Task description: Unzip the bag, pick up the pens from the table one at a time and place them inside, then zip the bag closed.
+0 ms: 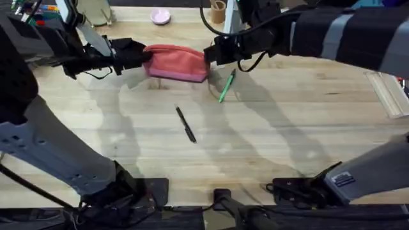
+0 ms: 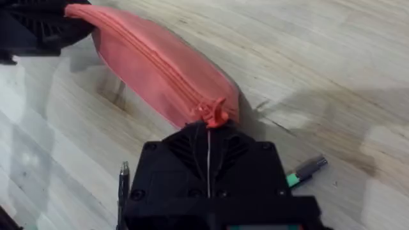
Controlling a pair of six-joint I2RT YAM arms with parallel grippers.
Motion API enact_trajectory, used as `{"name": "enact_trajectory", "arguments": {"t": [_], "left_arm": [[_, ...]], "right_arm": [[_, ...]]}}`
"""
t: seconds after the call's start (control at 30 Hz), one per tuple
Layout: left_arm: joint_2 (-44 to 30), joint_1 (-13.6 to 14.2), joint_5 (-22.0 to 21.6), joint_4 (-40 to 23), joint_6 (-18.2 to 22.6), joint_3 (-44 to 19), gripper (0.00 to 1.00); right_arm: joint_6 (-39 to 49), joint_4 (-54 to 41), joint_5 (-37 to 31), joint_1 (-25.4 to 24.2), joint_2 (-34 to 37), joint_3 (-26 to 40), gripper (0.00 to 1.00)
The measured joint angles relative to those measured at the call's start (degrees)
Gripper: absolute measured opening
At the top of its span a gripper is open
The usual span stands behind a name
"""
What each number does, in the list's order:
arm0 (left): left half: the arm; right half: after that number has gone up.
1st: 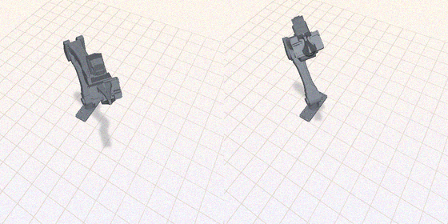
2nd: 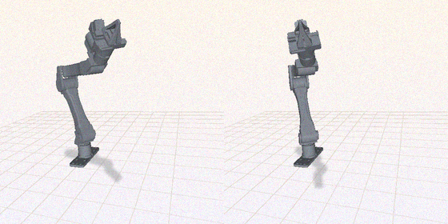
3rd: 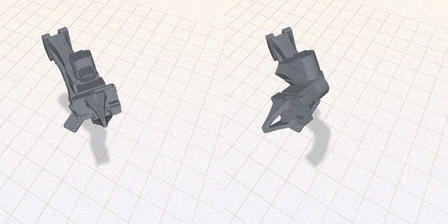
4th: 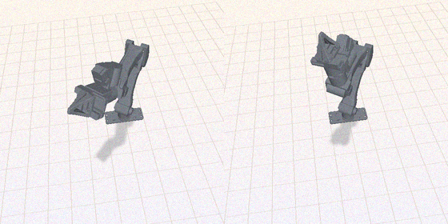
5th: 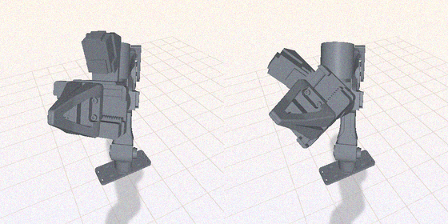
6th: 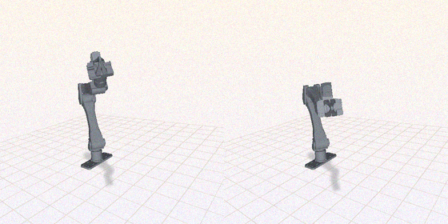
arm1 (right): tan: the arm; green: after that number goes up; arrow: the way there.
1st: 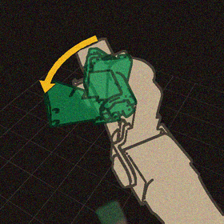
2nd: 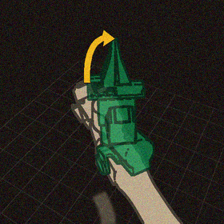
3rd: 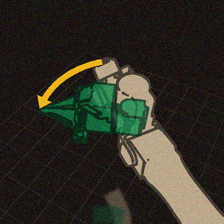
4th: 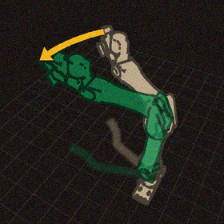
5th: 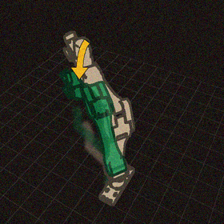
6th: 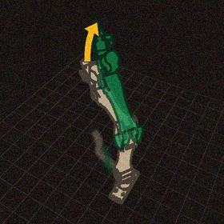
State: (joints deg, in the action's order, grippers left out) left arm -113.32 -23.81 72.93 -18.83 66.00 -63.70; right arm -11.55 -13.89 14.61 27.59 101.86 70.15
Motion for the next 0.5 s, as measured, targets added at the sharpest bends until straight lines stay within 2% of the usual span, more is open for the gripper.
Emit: {"name": "enact_trajectory", "arguments": {"t": [0.5], "left_arm": [[0.0,0.0,-0.1,0.0,0.0,0.0,0.042]], "right_arm": [[0.9,0.7,0.0,0.0,0.0,0.0,0.032]]}}
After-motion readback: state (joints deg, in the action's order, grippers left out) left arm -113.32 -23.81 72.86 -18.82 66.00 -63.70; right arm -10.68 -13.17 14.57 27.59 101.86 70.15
